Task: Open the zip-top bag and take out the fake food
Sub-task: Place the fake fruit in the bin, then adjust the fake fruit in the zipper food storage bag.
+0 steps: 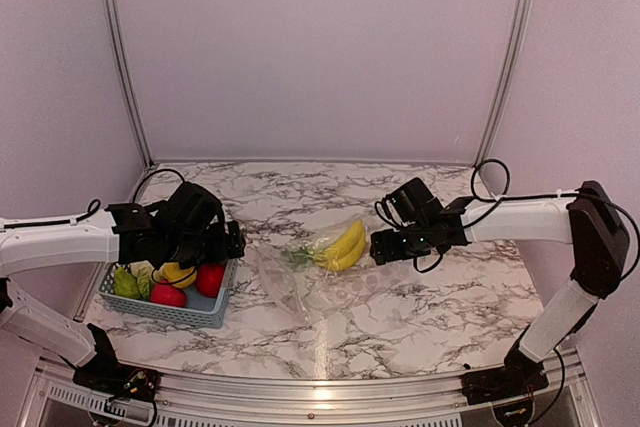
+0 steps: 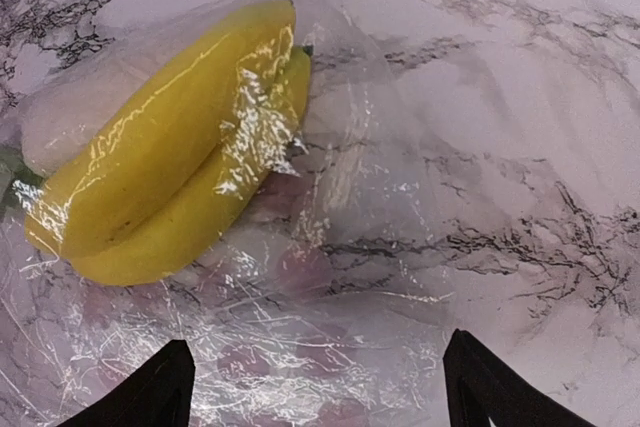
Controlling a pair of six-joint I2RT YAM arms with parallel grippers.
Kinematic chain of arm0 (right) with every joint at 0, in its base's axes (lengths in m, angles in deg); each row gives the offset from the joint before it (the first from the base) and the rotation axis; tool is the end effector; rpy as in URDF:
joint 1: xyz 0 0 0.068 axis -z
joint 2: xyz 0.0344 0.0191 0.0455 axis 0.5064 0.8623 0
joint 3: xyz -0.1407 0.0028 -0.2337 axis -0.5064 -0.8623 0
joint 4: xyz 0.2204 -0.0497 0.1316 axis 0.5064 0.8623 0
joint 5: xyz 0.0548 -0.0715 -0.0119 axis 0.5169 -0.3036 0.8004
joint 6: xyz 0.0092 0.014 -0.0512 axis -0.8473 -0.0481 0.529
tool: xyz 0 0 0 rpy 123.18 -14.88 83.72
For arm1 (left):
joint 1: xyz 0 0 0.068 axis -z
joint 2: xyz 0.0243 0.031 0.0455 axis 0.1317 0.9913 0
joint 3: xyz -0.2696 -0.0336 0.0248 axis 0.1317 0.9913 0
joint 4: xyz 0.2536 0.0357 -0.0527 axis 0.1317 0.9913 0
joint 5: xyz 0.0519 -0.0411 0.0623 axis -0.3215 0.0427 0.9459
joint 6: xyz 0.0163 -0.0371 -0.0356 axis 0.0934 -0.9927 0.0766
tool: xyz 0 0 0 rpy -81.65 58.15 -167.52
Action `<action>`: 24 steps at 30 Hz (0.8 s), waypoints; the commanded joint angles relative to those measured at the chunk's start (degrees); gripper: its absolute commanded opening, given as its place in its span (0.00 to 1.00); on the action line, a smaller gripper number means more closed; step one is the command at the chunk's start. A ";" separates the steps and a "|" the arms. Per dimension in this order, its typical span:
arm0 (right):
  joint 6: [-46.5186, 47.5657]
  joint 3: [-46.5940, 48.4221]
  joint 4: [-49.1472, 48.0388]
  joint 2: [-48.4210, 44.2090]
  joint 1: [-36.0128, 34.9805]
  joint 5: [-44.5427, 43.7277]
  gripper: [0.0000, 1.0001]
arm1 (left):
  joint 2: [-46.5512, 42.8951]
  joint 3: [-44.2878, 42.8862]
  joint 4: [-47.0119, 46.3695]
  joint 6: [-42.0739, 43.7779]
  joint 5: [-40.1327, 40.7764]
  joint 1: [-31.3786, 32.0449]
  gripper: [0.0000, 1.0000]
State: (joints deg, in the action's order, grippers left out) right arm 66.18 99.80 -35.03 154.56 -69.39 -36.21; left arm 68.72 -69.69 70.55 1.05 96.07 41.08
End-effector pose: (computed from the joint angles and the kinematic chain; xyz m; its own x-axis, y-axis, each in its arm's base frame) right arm 0.2538 0.1987 0.1864 -0.8122 -0.1796 -0.5551 -0.2776 0.9558 0.0971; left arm 0.1830 -0.1899 0.2357 -0.7618 -0.2090 -0.6132 -0.0141 0.9517 -0.3068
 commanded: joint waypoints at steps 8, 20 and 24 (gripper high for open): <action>0.81 7.01 2.77 -0.85 -1.17 -0.92 0.83 | 1.99 1.83 -9.44 -0.20 -8.03 6.88 0.87; 1.21 11.36 3.24 2.15 -1.87 -1.01 0.81 | 7.27 2.46 -15.56 -2.81 -11.07 8.32 0.46; 1.44 13.55 3.26 3.95 -2.05 -0.96 0.79 | 10.02 2.95 -18.51 -3.95 -12.79 8.50 0.42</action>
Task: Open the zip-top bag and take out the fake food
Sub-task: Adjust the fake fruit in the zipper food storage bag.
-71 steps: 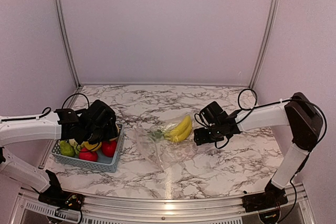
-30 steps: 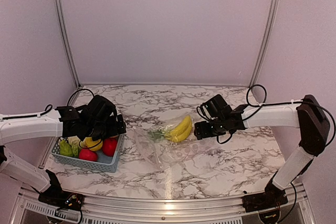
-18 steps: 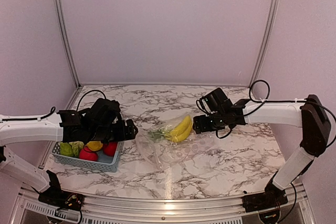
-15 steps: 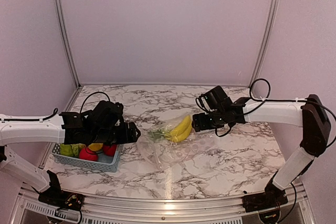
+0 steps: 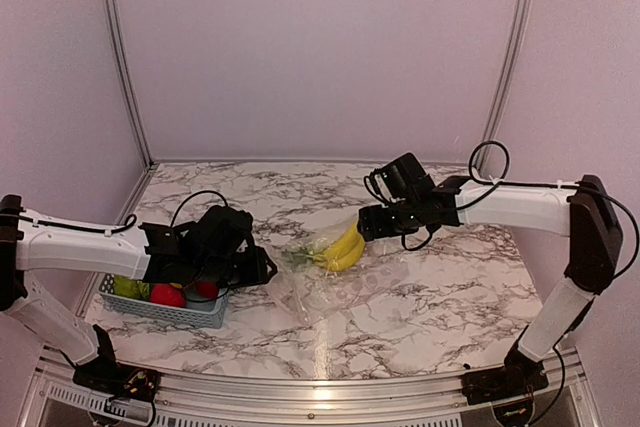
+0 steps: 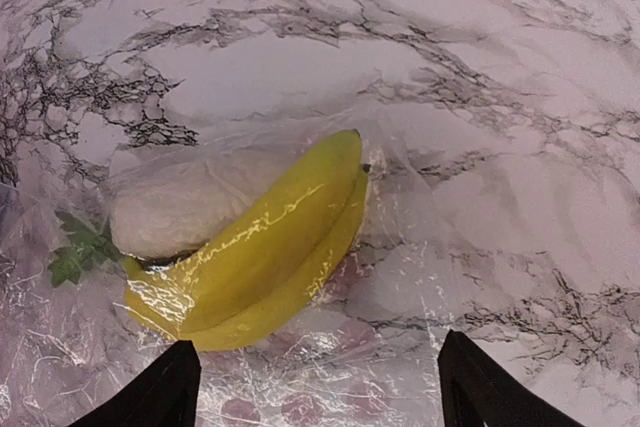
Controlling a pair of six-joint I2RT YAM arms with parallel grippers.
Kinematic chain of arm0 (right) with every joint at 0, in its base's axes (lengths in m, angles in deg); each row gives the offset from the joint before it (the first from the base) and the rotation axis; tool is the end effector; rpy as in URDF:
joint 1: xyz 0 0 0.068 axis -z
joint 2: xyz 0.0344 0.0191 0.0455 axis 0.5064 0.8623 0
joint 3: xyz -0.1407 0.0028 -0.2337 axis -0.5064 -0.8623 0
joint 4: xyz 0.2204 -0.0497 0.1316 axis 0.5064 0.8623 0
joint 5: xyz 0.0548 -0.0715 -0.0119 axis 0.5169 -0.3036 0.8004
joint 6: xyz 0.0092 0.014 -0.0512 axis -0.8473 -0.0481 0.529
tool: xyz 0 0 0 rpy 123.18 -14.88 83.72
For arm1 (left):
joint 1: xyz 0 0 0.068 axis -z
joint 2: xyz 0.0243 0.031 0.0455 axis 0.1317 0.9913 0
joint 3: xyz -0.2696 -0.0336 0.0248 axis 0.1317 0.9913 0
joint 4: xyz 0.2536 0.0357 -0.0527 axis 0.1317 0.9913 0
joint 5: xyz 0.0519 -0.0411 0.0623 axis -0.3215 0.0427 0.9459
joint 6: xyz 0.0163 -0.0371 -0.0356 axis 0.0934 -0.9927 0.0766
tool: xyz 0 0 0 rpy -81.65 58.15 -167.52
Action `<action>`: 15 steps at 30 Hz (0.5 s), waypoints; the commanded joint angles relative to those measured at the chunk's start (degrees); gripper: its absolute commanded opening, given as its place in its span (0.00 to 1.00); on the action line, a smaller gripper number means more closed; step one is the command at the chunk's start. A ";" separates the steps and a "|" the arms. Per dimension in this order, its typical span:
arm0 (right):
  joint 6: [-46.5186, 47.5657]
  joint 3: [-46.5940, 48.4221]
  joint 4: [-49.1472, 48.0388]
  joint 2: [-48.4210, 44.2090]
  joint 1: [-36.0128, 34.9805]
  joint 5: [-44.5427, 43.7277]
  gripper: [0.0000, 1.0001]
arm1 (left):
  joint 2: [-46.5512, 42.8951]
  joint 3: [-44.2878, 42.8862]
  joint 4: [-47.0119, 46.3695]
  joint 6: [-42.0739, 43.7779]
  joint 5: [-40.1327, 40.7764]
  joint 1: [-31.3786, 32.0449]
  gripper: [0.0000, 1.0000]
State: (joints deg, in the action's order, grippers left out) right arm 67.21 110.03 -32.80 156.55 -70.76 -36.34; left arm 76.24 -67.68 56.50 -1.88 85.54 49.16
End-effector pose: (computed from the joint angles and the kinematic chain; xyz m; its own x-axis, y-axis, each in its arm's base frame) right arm 0.2721 0.2242 0.2269 -0.7541 -0.1753 -0.6329 -0.3222 0.9385 0.1239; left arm 0.1656 -0.2421 0.2071 -0.8457 -0.1269 -0.5184 0.1608 0.8656 -0.4741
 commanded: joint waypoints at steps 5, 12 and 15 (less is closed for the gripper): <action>0.89 5.84 0.77 4.13 -1.23 -0.75 0.76 | 5.19 1.78 -9.11 -1.39 -3.96 0.58 0.41; 2.32 11.64 1.36 9.62 -3.23 -0.08 0.67 | 10.70 0.51 -15.33 -1.54 -6.13 0.60 0.34; 3.02 14.42 1.91 12.38 -4.05 0.11 0.63 | 13.06 0.14 -17.58 -2.13 -7.24 0.60 0.28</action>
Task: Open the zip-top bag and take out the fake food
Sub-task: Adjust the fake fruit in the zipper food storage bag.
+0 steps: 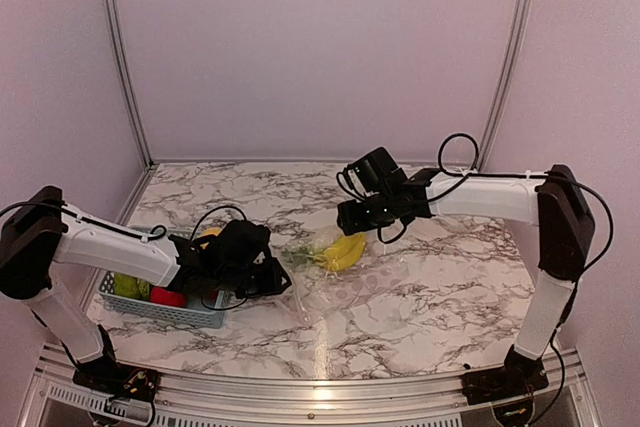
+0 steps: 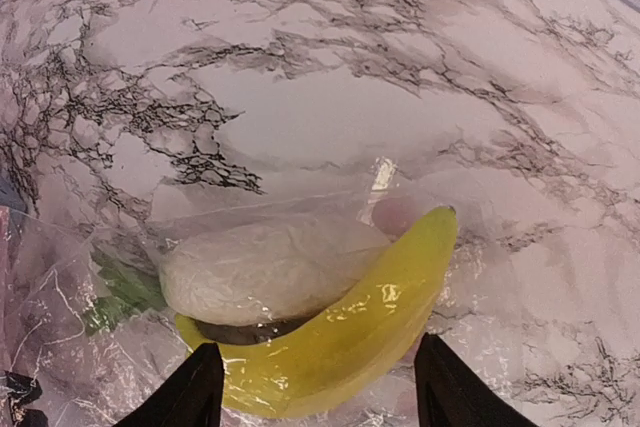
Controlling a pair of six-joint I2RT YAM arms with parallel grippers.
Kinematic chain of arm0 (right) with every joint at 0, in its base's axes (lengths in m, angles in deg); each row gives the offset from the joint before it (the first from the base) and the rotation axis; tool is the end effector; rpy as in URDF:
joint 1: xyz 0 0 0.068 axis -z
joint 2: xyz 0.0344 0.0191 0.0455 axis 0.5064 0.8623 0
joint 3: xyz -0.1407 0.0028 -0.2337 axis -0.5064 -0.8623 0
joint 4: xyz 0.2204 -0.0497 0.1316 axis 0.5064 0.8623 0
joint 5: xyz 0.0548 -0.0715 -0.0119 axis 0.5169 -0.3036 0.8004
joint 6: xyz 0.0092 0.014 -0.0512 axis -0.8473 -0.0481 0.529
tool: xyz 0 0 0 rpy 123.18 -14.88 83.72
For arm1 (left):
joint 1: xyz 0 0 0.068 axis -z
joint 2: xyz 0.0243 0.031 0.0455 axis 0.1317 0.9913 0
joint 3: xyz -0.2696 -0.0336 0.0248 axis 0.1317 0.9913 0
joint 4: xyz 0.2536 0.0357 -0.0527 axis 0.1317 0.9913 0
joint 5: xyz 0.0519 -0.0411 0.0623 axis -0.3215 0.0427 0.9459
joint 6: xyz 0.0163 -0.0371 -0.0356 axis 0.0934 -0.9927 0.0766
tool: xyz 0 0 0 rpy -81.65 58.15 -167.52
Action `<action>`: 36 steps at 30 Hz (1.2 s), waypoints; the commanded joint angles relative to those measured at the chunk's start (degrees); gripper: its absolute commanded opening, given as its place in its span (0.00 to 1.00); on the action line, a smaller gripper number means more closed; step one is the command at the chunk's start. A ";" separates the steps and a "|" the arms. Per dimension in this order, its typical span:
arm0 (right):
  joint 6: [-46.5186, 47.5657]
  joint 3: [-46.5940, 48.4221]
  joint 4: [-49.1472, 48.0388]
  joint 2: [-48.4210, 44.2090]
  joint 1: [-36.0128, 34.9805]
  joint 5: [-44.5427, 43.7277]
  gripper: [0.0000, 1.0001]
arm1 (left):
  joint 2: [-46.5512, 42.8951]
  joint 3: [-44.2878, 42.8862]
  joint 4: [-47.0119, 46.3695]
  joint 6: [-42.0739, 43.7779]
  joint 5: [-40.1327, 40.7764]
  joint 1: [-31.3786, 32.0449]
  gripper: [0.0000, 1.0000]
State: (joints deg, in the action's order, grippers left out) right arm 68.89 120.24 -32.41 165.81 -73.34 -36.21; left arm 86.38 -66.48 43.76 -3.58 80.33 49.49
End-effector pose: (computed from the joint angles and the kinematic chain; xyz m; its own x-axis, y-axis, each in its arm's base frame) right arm 0.2939 0.2662 0.2250 -0.7303 -0.2320 -0.6425 -0.3878 0.9151 0.1102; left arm 0.1760 -0.2672 0.1667 -0.8793 -0.1193 -0.4611 0.1731 0.8219 -0.5427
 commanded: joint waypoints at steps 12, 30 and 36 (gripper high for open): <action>3.41 8.32 3.37 9.95 -3.85 -0.33 0.52 | 9.07 -3.10 -7.86 -3.35 -1.11 -0.76 0.19; 4.88 4.54 7.64 6.72 -5.50 -1.91 0.66 | 12.48 -5.79 -6.37 -2.89 -0.38 -1.25 0.26; 4.50 5.57 9.17 2.79 -5.56 -4.82 0.68 | 12.60 -6.21 -5.60 -2.32 -0.37 -1.25 0.26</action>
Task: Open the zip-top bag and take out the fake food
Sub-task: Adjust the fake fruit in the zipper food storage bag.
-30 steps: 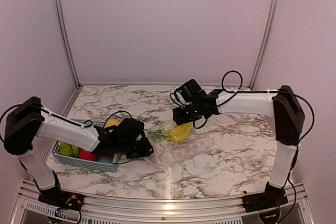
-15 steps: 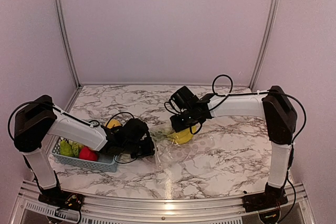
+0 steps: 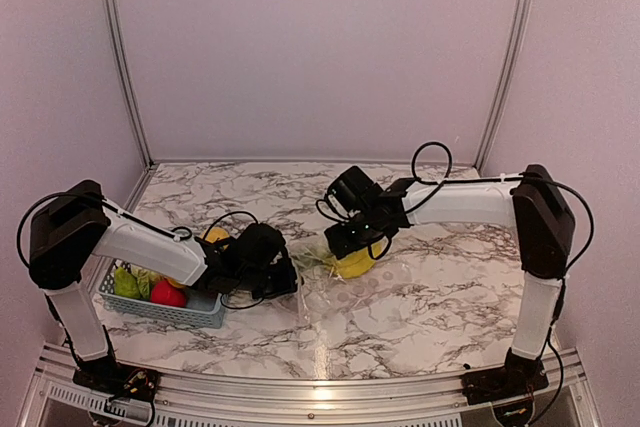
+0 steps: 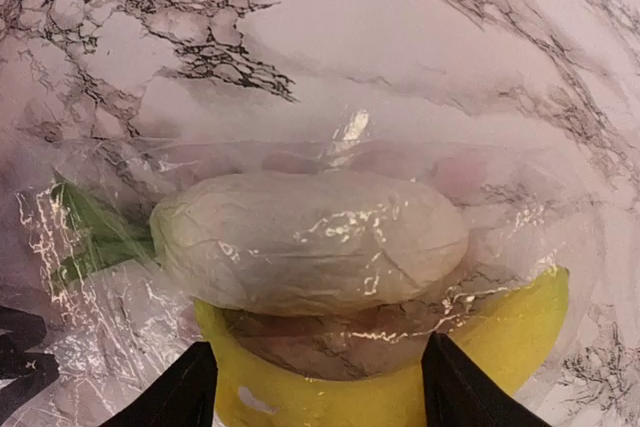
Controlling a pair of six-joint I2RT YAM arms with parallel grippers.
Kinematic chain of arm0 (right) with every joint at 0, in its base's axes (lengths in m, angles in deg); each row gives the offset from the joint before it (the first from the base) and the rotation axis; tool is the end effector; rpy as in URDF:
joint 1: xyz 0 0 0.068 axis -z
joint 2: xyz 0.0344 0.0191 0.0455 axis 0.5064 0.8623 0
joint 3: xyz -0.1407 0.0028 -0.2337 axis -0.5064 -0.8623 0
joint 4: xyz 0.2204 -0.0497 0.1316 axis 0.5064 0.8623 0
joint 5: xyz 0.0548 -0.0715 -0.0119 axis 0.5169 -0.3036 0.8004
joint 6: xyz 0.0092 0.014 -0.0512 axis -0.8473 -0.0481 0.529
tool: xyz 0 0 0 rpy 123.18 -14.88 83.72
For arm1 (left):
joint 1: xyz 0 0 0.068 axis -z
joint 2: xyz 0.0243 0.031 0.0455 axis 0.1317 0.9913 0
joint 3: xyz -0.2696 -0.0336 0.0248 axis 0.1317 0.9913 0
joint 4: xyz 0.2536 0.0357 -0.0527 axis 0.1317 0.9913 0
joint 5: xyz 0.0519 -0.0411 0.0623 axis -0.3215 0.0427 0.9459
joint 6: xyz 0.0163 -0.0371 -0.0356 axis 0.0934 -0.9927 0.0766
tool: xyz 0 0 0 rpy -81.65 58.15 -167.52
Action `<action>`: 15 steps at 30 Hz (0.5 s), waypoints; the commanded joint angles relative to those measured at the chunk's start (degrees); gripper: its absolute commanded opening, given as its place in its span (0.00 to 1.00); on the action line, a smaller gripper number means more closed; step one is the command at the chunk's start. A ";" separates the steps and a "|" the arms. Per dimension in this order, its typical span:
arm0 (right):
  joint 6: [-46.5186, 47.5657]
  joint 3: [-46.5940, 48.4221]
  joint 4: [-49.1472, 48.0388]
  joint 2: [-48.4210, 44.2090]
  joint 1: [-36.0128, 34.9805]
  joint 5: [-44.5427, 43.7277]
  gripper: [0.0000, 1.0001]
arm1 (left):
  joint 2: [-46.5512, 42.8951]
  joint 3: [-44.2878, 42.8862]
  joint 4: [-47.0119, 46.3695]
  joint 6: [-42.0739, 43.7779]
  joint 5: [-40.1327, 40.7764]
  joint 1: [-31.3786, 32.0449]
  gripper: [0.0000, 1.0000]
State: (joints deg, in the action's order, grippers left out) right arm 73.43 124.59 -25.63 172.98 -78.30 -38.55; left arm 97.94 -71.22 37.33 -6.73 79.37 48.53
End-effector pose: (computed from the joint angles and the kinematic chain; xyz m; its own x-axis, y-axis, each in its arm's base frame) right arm 0.2797 0.2995 0.1930 -0.7296 -0.4330 -0.5293 -0.4981 0.8668 -0.0226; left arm 0.1994 -0.2935 0.1347 -0.8924 -0.1690 -0.4183 0.1128 0.8142 -0.5695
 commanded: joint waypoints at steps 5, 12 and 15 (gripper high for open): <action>-0.43 1.76 2.76 -7.35 1.72 -3.50 0.66 | 1.04 -1.51 1.43 1.20 0.49 -0.29 0.26; -3.22 -0.30 0.55 -7.24 7.60 1.70 0.47 | 1.11 -1.75 1.66 1.54 0.40 -0.29 0.26; -4.18 -1.01 -1.41 -6.54 8.59 2.74 0.39 | 1.17 -1.94 1.71 1.61 0.16 -0.29 0.26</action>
State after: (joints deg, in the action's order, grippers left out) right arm 71.25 124.24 -24.56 165.55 -71.09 -38.25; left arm 97.94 -71.37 37.83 -6.16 79.37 48.53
